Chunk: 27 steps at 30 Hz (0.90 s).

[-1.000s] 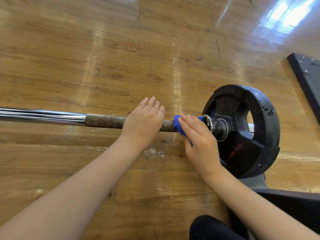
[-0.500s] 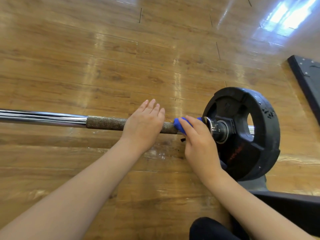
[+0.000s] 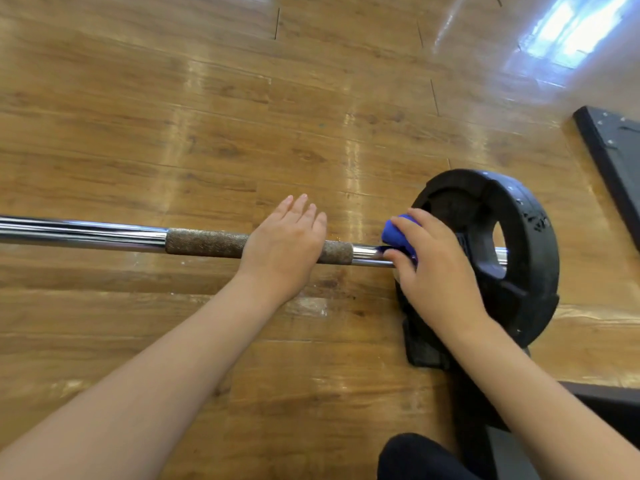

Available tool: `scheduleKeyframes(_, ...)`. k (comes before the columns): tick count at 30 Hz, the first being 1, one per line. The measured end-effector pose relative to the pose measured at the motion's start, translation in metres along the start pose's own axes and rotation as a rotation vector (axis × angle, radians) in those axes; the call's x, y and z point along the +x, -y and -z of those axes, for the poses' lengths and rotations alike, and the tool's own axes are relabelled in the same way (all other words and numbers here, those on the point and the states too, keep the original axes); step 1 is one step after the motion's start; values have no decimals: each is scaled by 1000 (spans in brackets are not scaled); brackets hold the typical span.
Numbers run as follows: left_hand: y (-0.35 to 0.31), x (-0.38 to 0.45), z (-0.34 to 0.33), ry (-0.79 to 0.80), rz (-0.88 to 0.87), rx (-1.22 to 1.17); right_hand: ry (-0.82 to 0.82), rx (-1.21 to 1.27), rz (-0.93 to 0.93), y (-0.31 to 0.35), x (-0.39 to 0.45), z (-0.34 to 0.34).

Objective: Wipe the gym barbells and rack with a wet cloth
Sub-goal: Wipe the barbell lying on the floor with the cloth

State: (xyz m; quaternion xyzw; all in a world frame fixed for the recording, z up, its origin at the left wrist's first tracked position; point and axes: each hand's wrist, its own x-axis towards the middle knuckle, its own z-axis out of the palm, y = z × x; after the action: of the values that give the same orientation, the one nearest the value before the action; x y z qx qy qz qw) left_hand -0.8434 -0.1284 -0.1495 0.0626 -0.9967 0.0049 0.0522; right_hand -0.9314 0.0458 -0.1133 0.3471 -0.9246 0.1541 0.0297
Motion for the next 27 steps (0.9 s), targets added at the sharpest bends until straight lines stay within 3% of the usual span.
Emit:
scheduleKeyframes(2, -1, 1, 3, 7, 5, 16, 20, -20, 19, -7, -13, -7)
scheduleKeyframes(6, 0, 0, 3, -17, -2, 11, -141, -21, 69, -9, -37, -8)
scheduleKeyframes(12, 0, 2, -4, -68, -11, -20, -143, 40, 59, 0, -58, 4)
scheduleKeyframes(17, 0, 2, -4, -42, -14, -38, -109, 30, -29, 5, -14, -1)
scheduleKeyframes(27, 0, 2, 2, -10, -9, 25, -170, -48, 128, -8, -67, -26)
